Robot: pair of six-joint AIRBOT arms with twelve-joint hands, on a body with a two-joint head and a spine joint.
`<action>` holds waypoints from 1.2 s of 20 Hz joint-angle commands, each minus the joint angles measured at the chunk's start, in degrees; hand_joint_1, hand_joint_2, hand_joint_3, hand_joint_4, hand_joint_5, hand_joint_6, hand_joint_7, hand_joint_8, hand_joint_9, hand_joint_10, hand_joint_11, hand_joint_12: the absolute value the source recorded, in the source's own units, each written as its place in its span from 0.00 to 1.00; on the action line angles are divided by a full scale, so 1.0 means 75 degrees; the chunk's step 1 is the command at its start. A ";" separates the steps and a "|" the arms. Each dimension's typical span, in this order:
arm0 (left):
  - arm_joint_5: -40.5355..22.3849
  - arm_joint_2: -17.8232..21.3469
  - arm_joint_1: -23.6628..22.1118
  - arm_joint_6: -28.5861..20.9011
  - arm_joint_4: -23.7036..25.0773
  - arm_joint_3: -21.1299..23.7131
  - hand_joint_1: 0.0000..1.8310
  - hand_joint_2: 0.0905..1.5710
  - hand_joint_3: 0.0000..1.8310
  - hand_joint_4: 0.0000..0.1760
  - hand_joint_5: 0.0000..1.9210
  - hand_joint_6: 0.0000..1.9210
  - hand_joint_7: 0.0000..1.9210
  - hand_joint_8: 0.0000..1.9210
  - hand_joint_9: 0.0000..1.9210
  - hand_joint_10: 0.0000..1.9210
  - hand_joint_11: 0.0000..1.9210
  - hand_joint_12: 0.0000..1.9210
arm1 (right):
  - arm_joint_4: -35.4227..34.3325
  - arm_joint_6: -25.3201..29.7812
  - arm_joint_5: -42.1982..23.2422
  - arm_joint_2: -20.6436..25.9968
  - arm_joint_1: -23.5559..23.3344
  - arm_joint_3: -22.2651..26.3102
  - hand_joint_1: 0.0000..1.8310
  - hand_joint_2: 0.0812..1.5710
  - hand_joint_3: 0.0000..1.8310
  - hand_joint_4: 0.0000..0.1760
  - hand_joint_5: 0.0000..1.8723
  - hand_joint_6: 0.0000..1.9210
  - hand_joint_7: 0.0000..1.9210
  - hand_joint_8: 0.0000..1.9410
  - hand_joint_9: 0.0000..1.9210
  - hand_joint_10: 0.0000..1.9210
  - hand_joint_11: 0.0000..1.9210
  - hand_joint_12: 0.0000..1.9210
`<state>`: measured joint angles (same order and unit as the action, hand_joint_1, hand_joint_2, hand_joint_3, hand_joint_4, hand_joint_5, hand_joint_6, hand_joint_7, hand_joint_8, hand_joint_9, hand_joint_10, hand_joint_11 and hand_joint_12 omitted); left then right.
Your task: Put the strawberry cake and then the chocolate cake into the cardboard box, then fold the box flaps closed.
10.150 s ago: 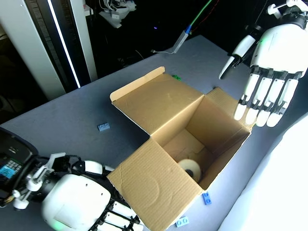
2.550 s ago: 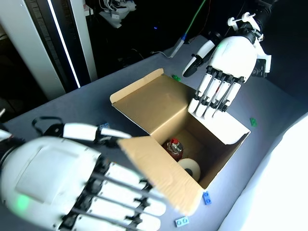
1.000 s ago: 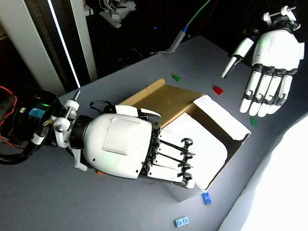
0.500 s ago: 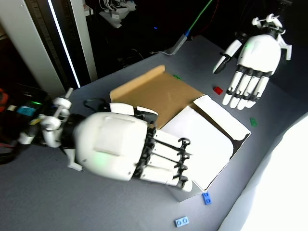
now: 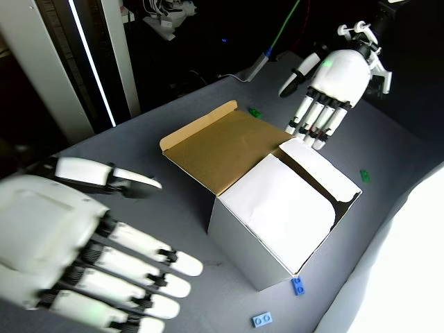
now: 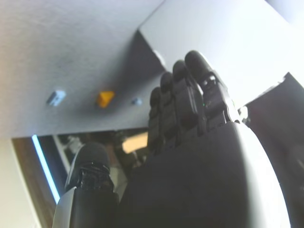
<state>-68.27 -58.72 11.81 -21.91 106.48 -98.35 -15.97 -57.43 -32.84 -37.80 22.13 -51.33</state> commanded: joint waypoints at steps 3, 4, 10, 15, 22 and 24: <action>-0.0235 0.0210 0.0222 0.0112 -0.0728 0.0345 0.00 0.81 0.00 0.02 0.12 0.00 0.16 0.00 0.16 0.00 0.00 0.53 | -0.0232 -0.0106 -0.0536 0.0428 0.0101 0.0095 0.00 0.75 0.00 0.00 0.12 0.00 0.17 0.00 0.16 0.00 0.00 0.34; -0.0235 0.0238 0.0281 0.0126 -0.0779 0.0434 0.00 0.81 0.00 0.02 0.12 0.00 0.16 0.00 0.16 0.00 0.00 0.53 | -0.0250 -0.0148 -0.0527 0.0457 0.0147 0.0094 0.00 0.75 0.00 0.00 0.12 0.00 0.17 0.00 0.16 0.00 0.00 0.34; -0.0221 0.0524 0.0449 0.0138 -0.0954 0.1411 0.00 0.81 0.00 0.00 0.12 0.00 0.15 0.00 0.16 0.00 0.00 0.54 | -0.0249 -0.0299 -0.0485 0.0458 0.0207 0.0108 0.00 0.75 0.00 0.00 0.12 0.00 0.16 0.00 0.16 0.00 0.00 0.38; -0.0058 0.0715 0.0553 0.0137 -0.1055 0.2228 0.00 0.81 0.00 0.00 0.12 0.00 0.15 0.00 0.16 0.00 0.00 0.53 | -0.0194 -0.0310 -0.0518 0.0436 0.0183 0.0124 0.00 0.75 0.00 0.00 0.13 0.00 0.16 0.00 0.16 0.00 0.00 0.39; 0.0076 0.0867 0.0377 -0.0049 -0.1343 0.2780 0.00 0.81 0.00 0.00 0.12 0.00 0.16 0.00 0.16 0.00 0.00 0.54 | -0.0189 -0.0343 -0.0697 0.0434 0.0185 0.0123 0.00 0.74 0.00 0.00 0.12 0.00 0.16 0.00 0.15 0.00 0.00 0.37; 0.0074 0.0865 0.0091 -0.0221 -0.1366 0.2706 0.00 0.81 0.00 0.00 0.12 0.00 0.15 0.00 0.16 0.00 0.00 0.53 | -0.0189 -0.0346 -0.0697 0.0430 0.0185 0.0123 0.00 0.75 0.00 0.00 0.12 0.00 0.16 0.00 0.16 0.00 0.00 0.37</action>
<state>-66.48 -52.58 13.13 -23.62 103.33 -78.17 -17.34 -60.07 -30.70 -35.24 24.16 -50.22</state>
